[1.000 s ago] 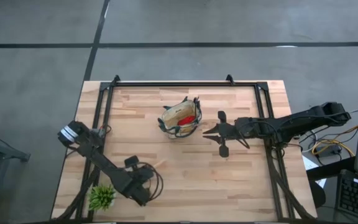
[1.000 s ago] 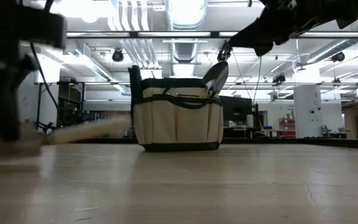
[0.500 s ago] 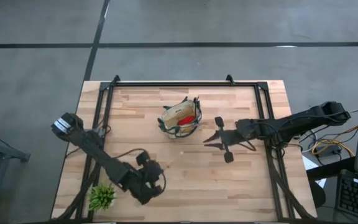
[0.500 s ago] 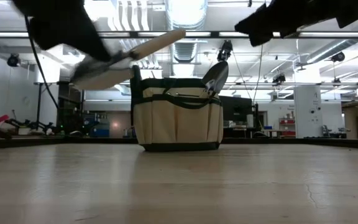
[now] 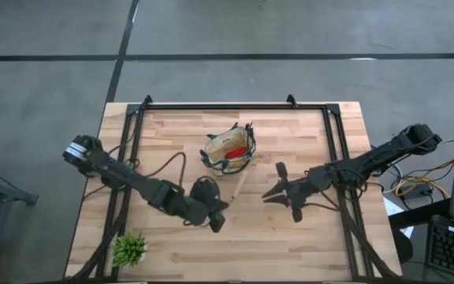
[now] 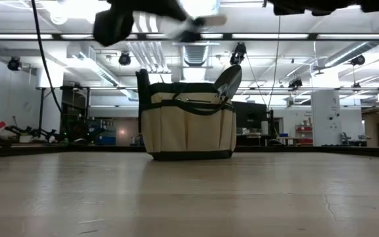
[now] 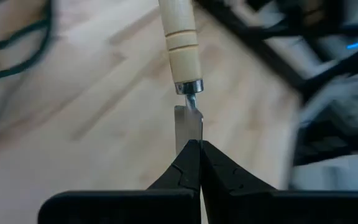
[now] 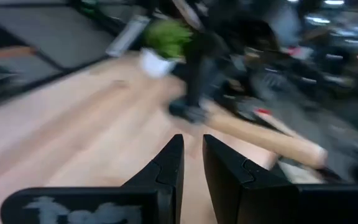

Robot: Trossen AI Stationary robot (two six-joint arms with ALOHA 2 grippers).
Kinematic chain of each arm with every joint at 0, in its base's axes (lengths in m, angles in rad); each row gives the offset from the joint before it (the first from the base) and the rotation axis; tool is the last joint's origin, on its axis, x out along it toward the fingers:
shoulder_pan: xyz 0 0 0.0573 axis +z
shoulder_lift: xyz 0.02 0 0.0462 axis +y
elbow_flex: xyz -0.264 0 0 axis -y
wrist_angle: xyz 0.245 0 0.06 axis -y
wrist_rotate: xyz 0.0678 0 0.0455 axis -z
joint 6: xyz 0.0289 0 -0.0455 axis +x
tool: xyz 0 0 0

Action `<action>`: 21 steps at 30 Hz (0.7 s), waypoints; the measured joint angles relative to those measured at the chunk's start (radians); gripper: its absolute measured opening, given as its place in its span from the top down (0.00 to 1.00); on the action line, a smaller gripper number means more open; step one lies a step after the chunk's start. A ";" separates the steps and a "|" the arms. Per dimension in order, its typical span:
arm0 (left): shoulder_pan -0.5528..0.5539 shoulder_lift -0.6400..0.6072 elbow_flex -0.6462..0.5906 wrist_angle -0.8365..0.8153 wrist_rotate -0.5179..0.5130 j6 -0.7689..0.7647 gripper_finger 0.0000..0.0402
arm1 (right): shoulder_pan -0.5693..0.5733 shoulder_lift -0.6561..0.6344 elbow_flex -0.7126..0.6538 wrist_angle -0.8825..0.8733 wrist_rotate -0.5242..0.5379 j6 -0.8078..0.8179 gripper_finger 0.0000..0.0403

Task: Pick & Place Garden tools in Gardening bag
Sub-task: Put the brown trowel into the brown gardening bag

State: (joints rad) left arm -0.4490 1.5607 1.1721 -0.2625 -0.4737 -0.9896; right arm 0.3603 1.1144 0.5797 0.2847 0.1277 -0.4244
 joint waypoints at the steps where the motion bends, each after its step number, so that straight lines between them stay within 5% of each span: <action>1: 0.011 -0.009 0.000 0.031 0.027 0.000 1.00 | 0.018 0.000 0.000 0.003 0.068 -0.015 0.87; 9: 0.092 -0.109 0.000 0.121 0.111 0.025 1.00 | 0.200 0.014 0.000 0.145 0.540 -0.376 0.87; 16: 0.139 -0.183 0.000 0.141 0.122 0.077 0.99 | 0.175 0.050 0.014 0.194 0.413 -0.454 0.87; 21: 0.158 -0.202 0.000 0.161 0.144 0.079 0.99 | 0.153 0.126 0.060 0.251 0.508 -0.640 0.87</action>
State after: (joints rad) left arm -0.2915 1.3592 1.1721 -0.1013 -0.3296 -0.9104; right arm 0.5132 1.2405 0.6394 0.5359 0.6358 -1.0640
